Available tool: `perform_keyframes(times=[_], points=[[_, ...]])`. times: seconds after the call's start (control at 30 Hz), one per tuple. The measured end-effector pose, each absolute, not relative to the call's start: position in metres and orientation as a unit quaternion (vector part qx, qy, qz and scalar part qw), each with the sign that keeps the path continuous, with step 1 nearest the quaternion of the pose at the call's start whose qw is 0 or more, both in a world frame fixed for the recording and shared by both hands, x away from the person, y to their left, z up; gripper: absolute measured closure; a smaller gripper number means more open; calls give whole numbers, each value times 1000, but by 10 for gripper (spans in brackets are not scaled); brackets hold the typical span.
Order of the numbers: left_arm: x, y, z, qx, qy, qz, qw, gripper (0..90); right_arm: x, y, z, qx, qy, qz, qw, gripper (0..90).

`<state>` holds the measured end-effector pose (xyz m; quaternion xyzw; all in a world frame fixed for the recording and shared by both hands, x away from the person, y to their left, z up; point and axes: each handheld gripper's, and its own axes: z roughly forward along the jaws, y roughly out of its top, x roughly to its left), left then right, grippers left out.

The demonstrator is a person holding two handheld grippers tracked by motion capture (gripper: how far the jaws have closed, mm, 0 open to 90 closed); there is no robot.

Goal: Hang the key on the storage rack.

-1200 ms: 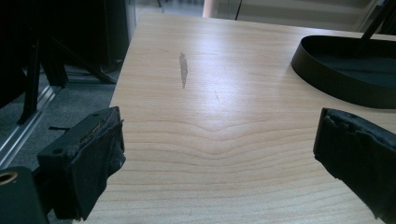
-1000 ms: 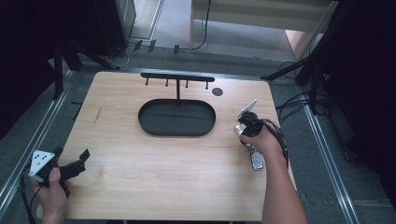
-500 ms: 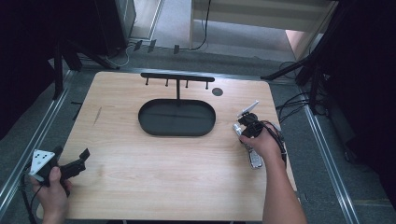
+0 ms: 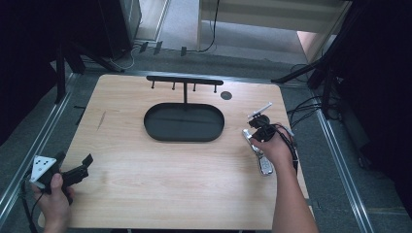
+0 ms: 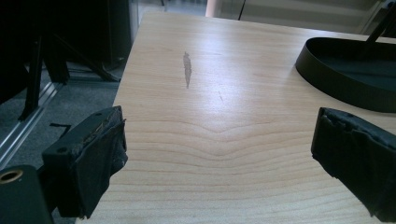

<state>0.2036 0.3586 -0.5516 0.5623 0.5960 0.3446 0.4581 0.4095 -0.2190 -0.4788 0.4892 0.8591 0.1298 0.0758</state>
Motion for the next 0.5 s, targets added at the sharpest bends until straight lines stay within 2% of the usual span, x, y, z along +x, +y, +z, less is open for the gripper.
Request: perform_keyframes(times=[0.03,0.27,0.43,0.5], points=[[203,359,-552,562,596,344,459,36,410,-219,-481,494,858,122,67,741],[203,359,-552,562,597,343,458,35,418,-222,-487,516,849,102,61,619],[203,359,-552,560,597,343,460,35,420,-219,-499,511,855,71,64,622],[203,359,-552,561,596,344,459,36,419,-218,-504,506,858,63,64,669]])
